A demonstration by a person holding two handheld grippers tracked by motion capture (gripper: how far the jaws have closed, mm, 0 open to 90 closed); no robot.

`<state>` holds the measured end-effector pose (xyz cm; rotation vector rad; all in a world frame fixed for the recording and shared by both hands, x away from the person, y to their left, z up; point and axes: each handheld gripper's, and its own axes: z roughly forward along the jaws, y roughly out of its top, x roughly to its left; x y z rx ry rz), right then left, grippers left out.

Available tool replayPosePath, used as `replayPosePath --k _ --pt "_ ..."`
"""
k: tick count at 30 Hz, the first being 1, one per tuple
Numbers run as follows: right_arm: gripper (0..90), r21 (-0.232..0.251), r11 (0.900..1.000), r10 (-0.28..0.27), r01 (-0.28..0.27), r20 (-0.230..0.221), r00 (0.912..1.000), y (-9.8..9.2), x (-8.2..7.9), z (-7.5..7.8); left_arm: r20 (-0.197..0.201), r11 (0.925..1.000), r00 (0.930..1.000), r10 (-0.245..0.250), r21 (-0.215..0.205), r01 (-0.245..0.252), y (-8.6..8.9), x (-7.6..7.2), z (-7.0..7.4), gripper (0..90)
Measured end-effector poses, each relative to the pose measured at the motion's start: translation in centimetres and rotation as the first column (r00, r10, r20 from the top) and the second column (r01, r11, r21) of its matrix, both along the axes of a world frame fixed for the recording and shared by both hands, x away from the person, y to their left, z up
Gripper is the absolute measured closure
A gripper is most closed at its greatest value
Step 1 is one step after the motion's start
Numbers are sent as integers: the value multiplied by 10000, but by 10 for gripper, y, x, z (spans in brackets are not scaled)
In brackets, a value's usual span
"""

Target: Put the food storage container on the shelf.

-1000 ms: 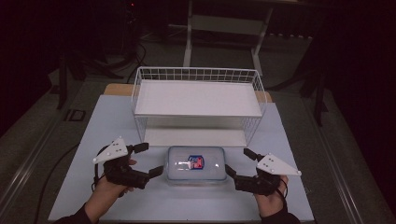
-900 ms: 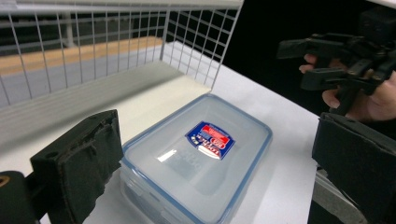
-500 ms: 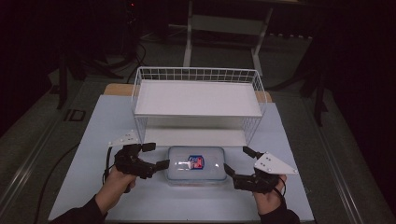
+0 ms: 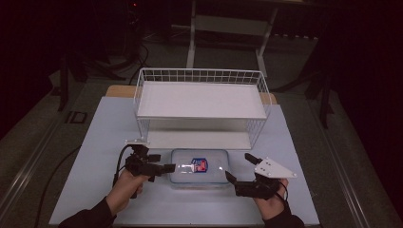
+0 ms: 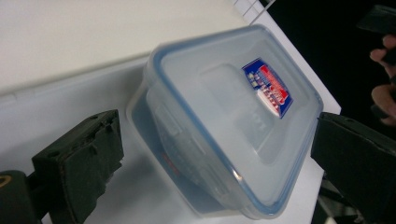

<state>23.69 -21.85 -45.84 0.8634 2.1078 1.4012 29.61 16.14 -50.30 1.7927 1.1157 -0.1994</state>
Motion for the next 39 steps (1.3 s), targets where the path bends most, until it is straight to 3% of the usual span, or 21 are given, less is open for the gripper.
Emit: replayPosePath --k 4,8,12,16,26,29,31,35,39 --pt "103 -58 10000 0 -1 -128 9999 3 0 -4 -908 9977 9957 166 -646 -225 3 5 -8 49" --pt "103 -174 9998 -2 -2 -239 9997 4 1 -6 -1638 9951 9857 400 -825 -541 5 9 -15 138" --pt "103 -183 9998 -36 30 -328 9995 4 2 -7 -2047 9941 9784 284 -968 -491 7 11 -20 159" --pt "104 -202 9998 -15 3 -603 9982 3 3 -10 -2080 9921 9780 175 -1178 -428 8 11 -21 224" --pt "105 -83 9999 69 -78 -1016 9948 2 5 -12 -2954 9878 9550 -271 -1547 -198 8 17 -32 337" --pt "105 -15 10000 89 -92 -1172 9931 1 6 -12 -3203 9799 9451 -655 -1994 3 8 17 -36 401" --pt "111 -17 9999 137 -140 -1263 9919 1 7 -13 -3079 9789 9485 -749 -2038 112 8 17 -36 432" --pt "128 106 9997 242 -228 -1596 9869 0 9 -14 -3093 9770 9473 -828 -2129 159 10 17 -37 457" --pt "136 636 9978 355 -212 -2332 9718 -4 15 -17 -2884 9764 9532 -907 -2140 282 11 14 -34 476"
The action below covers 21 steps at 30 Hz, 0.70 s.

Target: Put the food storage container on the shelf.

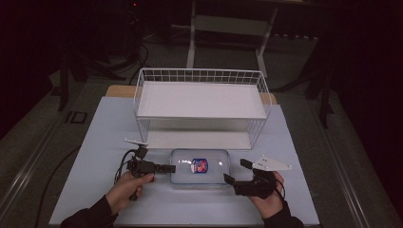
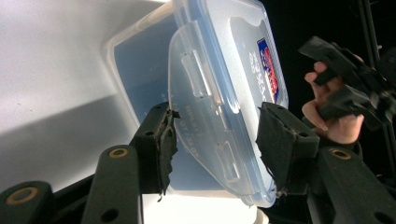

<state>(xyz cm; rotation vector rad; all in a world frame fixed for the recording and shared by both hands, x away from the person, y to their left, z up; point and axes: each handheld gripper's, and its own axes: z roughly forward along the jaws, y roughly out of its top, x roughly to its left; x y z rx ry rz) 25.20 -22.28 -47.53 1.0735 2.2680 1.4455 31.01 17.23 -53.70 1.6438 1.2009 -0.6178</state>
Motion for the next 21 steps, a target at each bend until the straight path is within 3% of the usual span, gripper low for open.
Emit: replayPosePath --k 8,16,19,21 --pt "196 651 9979 66 26 -1407 9900 -6 14 -11 388 10000 9992 -46 25 45 1 -7 4 512" --pt "274 1267 9919 406 -31 -2947 9547 -9 30 -25 762 9997 9968 -229 144 219 1 -14 9 536" --pt "301 1073 9942 456 -107 -3288 9433 -9 33 -28 881 9994 9957 -298 205 281 1 -16 10 542" --pt "317 1297 9914 624 -157 -3649 9290 -12 37 -30 904 9995 9956 -266 199 249 1 -16 10 543"
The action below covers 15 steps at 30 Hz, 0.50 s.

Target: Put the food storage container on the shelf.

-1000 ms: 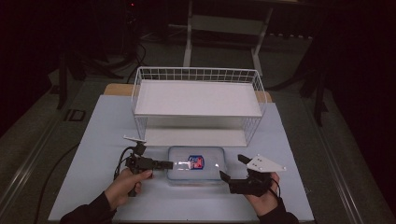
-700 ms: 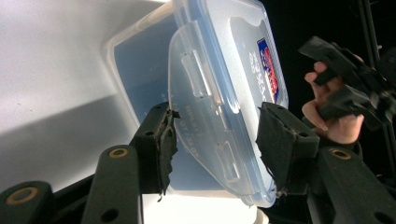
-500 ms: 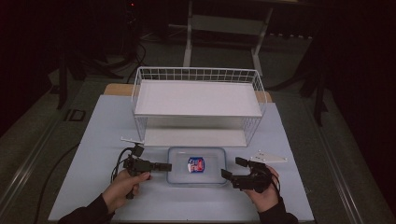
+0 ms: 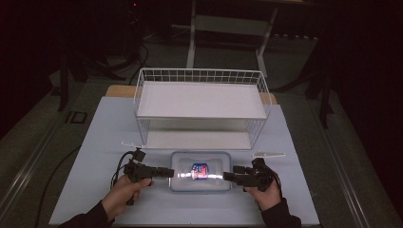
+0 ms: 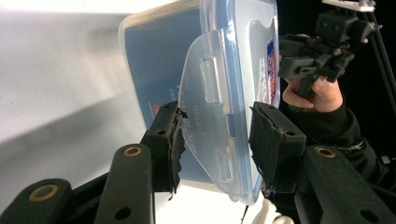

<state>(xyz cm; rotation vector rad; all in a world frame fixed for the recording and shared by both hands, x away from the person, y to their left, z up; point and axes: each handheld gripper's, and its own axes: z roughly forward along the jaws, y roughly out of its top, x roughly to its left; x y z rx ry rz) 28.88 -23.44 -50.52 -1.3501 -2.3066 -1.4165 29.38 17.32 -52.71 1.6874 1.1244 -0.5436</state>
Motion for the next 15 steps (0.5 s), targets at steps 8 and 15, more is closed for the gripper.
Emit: replayPosePath --k 8,15 --pt "434 681 9966 523 -465 -858 9949 -4 6 -2 115 10000 9999 -79 32 79 0 -2 1 550" --pt "491 1129 9917 755 -623 -1174 9902 -7 6 -4 401 9998 9991 -116 151 110 0 -8 3 557"
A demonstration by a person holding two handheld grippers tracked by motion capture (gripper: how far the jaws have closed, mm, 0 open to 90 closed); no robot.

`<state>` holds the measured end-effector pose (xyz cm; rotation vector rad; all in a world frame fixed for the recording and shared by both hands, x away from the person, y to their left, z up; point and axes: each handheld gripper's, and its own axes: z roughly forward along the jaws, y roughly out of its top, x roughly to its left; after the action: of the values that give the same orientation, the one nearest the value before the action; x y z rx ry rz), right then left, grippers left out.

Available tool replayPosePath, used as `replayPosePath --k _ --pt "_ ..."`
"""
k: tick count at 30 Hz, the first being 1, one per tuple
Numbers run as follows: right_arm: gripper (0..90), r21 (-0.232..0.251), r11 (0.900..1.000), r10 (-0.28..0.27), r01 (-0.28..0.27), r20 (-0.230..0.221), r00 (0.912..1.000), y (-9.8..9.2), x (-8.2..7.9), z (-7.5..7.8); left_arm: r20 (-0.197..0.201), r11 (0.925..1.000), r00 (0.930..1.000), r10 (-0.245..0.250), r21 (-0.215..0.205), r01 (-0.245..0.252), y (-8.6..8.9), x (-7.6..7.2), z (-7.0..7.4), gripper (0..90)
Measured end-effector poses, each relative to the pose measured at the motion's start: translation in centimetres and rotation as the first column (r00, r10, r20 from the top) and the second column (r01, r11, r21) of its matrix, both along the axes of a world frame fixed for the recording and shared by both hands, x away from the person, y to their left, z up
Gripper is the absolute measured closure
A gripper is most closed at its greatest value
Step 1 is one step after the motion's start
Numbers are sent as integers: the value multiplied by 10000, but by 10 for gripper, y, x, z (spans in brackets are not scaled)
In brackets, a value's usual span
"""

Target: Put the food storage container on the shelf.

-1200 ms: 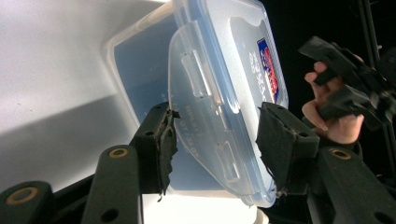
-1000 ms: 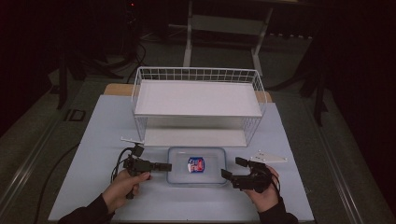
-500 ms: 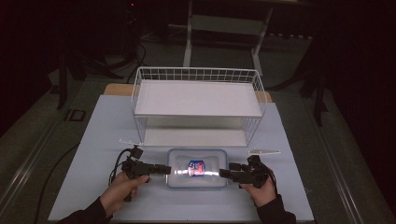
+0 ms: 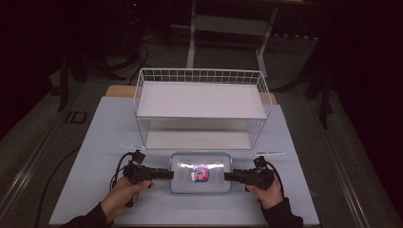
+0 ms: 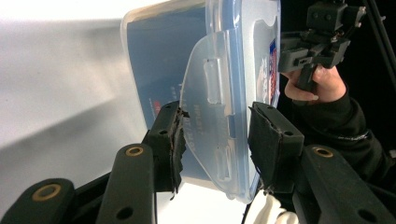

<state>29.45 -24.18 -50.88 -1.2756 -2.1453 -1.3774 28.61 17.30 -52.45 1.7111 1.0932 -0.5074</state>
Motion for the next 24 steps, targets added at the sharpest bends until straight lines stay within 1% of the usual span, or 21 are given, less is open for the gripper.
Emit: replayPosePath --k 6,7,9,11,13,15,16,17,19,20,24 --pt "498 -95 10000 6 -4 164 9999 0 -3 2 155 9997 9997 194 121 -196 -2 -6 2 557" --pt "505 -130 9999 -47 50 210 9998 1 -6 3 211 9992 9994 292 279 -297 -4 -9 5 557" --pt "510 -211 9998 -60 67 310 9995 1 -8 4 357 9984 9989 291 466 -307 -5 -13 7 557" --pt "512 -323 9994 -112 123 362 9993 2 -12 6 428 9975 9980 460 525 -482 -6 -17 9 557" --pt "512 -312 9993 -186 199 388 9991 2 -13 7 526 9969 9974 501 585 -532 -7 -19 9 556" --pt "512 -333 9990 -289 305 475 9985 3 -14 8 516 9965 9970 573 575 -602 -7 -19 9 555" --pt "512 -364 9988 -304 324 531 9981 3 -15 9 576 9962 9963 634 568 -666 -7 -19 10 554" --pt "512 -416 9986 -312 339 650 9974 4 -15 10 576 9962 9963 634 568 -666 -7 -19 10 553" --pt "513 -377 9986 -356 382 674 9971 4 -14 11 755 9952 9941 783 523 -824 -7 -17 14 552" --pt "513 -380 9984 -377 407 767 9963 5 -13 13 870 9951 9932 772 557 -822 -7 -16 15 552" --pt "513 -413 9982 -397 437 933 9948 6 -9 19 1036 9943 9910 853 548 -913 -6 -11 21 552"
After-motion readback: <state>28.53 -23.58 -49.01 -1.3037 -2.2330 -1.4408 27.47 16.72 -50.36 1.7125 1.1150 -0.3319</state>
